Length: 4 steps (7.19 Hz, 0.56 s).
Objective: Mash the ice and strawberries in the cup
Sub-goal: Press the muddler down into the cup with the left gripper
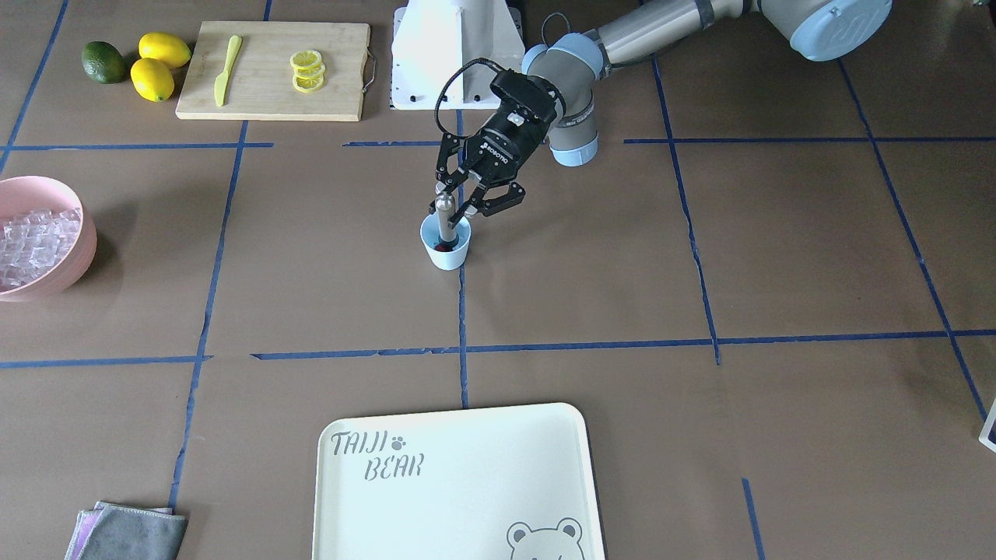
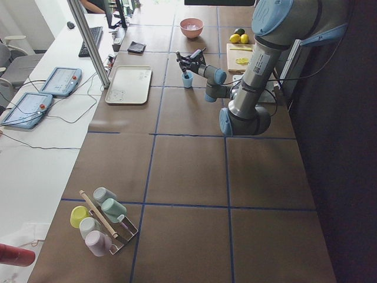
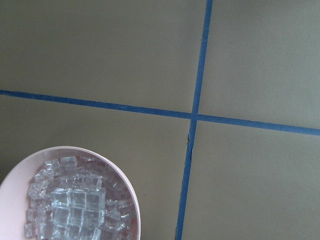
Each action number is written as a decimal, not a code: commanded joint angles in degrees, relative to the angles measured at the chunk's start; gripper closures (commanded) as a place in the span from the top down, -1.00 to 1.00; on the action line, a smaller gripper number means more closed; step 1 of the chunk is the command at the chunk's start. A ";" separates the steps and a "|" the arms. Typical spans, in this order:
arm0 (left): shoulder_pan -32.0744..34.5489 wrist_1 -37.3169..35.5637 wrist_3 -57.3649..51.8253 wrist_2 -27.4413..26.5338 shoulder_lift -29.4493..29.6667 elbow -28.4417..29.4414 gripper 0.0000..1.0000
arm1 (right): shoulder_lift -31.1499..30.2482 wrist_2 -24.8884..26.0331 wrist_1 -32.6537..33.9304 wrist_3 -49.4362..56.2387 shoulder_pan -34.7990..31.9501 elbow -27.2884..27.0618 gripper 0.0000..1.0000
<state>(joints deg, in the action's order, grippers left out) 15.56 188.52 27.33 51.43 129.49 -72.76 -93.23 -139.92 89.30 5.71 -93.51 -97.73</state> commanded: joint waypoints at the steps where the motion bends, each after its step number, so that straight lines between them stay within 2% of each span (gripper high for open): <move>1: 0.00 0.00 0.00 -0.01 -0.11 -0.01 -1.00 | -0.11 -0.09 0.00 0.00 0.00 0.00 0.99; 4: 0.43 -0.09 -0.17 0.17 0.06 -1.32 -1.00 | -0.20 -0.09 0.09 0.09 0.00 0.09 0.99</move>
<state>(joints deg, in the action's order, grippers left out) 15.74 188.51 27.22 51.55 129.42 -73.40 -93.39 -139.95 89.35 5.73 -93.52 -97.69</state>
